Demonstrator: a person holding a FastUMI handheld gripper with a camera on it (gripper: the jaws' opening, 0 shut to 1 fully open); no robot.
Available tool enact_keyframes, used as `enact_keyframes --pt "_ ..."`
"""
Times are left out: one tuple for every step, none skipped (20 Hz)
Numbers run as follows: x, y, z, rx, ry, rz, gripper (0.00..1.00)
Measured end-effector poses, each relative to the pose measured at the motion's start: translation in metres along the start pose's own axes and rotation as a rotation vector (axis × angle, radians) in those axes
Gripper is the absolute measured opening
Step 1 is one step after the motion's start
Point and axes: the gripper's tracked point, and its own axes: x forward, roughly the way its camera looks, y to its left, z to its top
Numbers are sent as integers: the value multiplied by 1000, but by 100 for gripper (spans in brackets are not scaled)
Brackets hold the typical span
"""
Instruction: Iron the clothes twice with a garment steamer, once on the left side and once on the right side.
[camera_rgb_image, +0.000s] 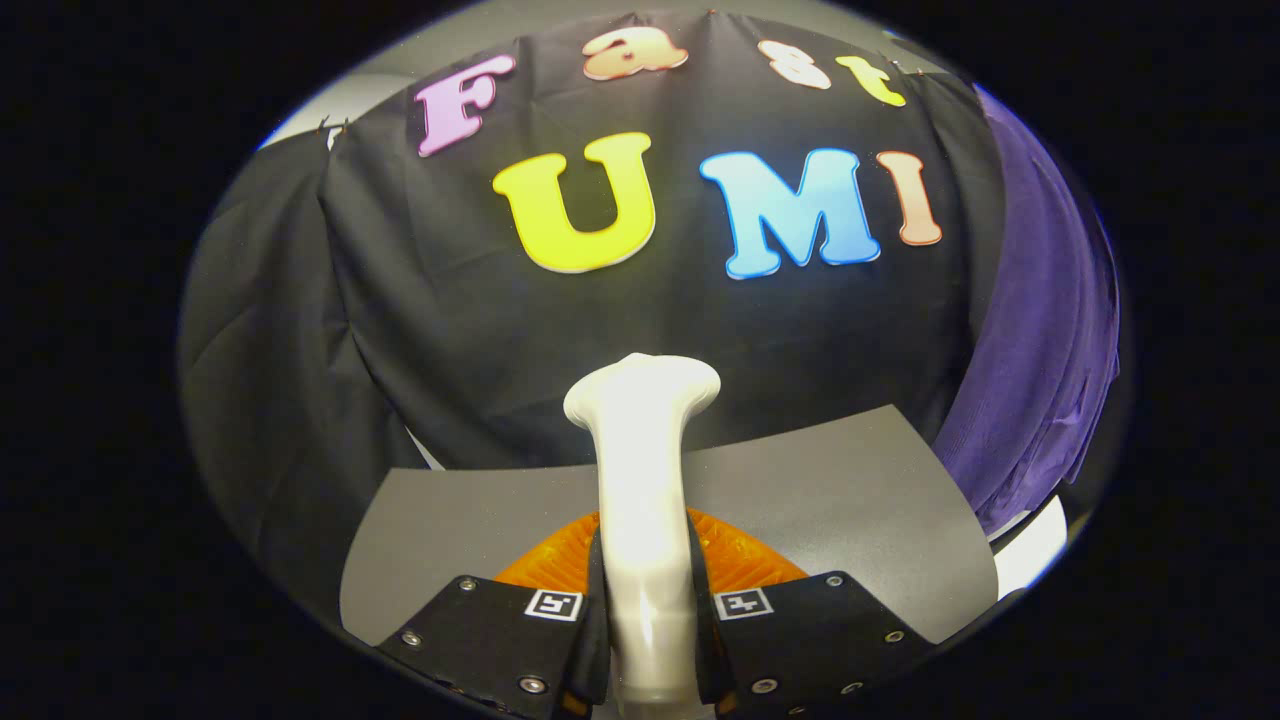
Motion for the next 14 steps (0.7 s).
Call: enact_keyframes --pt "-12 -5 5 -1 -38 -2 33" --pt "-25 -12 8 -8 -68 -10 33" --pt "-37 -21 12 -23 -91 -16 33" --pt "-50 -29 15 -43 -117 -7 33" --pt "-64 -33 19 -56 -143 23 33" --pt "-79 -38 20 -55 -171 51 33" --pt "-95 -46 25 -62 -203 68 33" --pt "-111 -60 29 -81 -230 75 33" --pt "-126 -73 32 -106 -247 74 33" --pt "-142 -87 33 -133 -259 74 33" --pt "-158 -100 37 -154 -272 74 33" --pt "-173 -114 39 -163 -276 74 33" --pt "-189 -126 40 -161 -279 87 33" --pt "-203 -134 43 -156 -285 111 33"
